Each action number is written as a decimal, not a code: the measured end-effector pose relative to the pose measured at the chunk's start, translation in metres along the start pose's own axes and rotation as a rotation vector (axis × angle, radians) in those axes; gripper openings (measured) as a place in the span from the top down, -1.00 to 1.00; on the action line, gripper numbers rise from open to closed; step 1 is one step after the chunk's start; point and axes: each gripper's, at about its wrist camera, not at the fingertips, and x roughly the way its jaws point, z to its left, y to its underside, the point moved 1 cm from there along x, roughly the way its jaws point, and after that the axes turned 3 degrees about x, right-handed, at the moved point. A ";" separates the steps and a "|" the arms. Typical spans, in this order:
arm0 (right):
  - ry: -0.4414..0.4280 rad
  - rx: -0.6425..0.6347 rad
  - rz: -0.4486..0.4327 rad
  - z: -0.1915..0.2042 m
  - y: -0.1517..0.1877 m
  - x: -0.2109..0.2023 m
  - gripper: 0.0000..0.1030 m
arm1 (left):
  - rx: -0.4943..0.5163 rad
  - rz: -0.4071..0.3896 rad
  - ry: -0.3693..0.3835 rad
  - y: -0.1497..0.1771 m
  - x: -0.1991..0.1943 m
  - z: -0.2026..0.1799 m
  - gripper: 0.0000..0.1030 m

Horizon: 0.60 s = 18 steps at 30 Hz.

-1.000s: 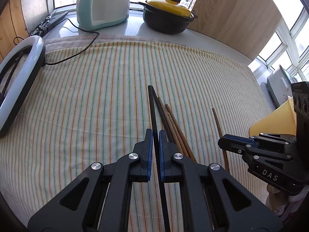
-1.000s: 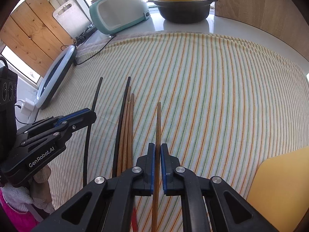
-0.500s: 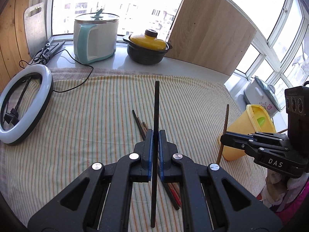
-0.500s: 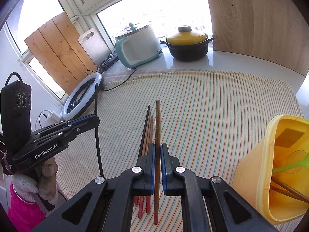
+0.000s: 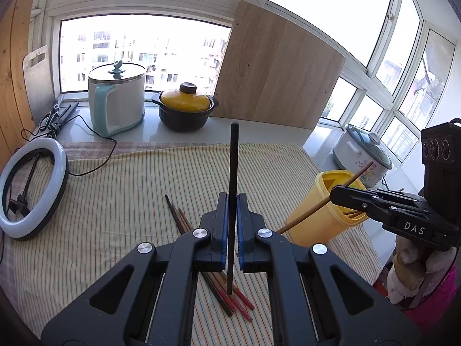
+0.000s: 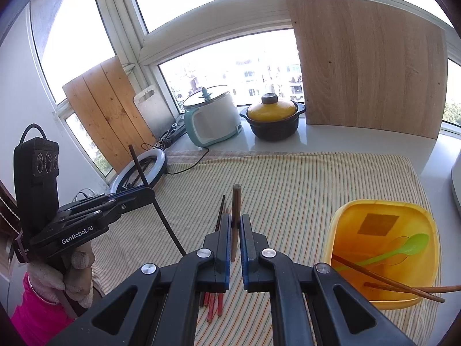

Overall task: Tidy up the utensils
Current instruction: 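Lift both chopsticks upright and carry them over the yellow bin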

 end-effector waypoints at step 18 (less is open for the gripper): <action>0.024 0.087 -0.238 -0.049 -0.025 -0.098 0.94 | 0.079 -0.128 0.104 -0.038 -0.032 -0.062 0.95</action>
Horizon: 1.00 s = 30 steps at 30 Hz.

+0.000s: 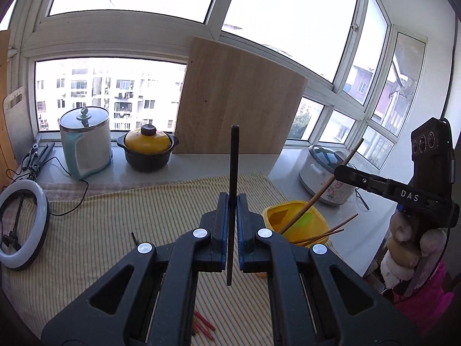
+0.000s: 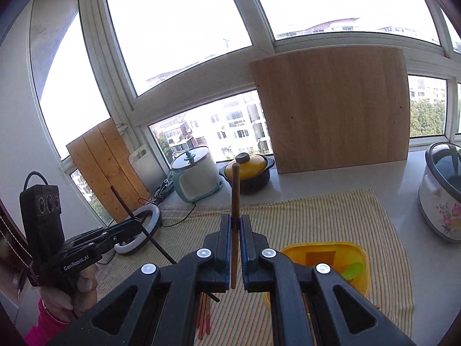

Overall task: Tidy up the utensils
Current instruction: 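Lift both chopsticks upright and carry them over the yellow bin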

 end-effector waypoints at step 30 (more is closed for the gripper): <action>0.115 0.077 -0.064 -0.073 -0.001 -0.042 0.94 | 0.063 -0.076 0.087 -0.049 0.033 -0.076 0.94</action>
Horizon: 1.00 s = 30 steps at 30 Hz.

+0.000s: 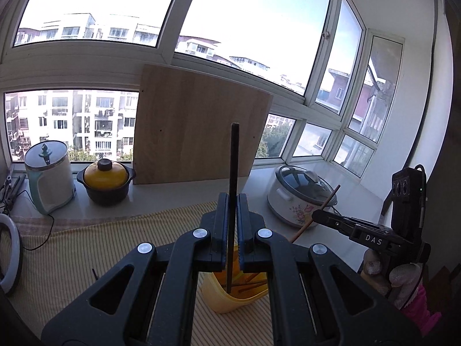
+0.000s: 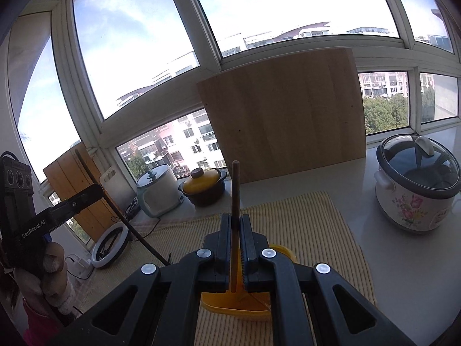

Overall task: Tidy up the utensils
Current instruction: 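Lift both chopsticks upright and carry them over the yellow bin, then open both tools to drop the chopsticks into the yellow bin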

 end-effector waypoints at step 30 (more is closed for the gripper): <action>0.063 -0.048 0.096 -0.007 0.037 0.031 0.93 | -0.013 0.223 -0.029 0.057 0.096 -0.006 0.94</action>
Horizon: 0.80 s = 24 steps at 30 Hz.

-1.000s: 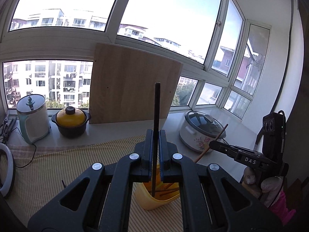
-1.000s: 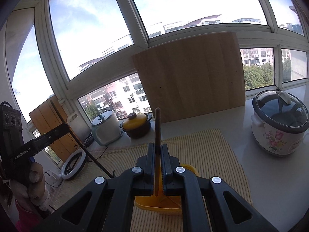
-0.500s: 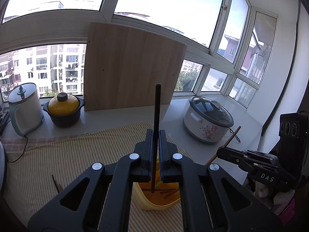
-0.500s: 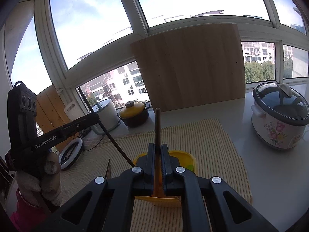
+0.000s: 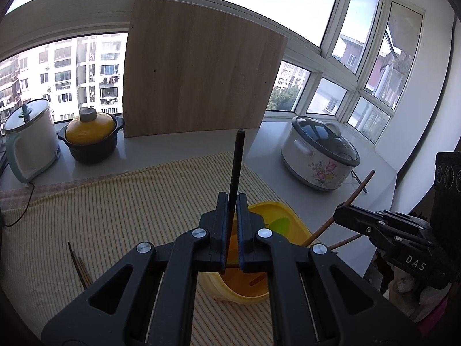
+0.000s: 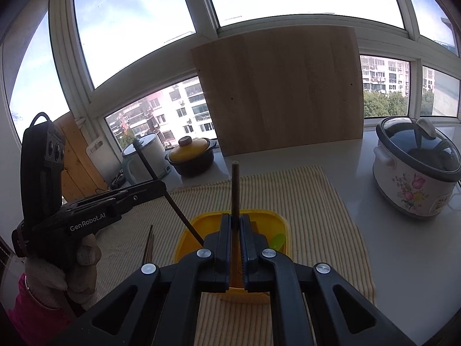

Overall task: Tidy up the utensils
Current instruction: 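Open both tools to drop the chopsticks into the yellow bin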

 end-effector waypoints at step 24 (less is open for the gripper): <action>0.043 -0.031 -0.046 0.014 0.003 -0.009 0.37 | 0.012 -0.030 -0.006 0.009 -0.031 0.018 0.57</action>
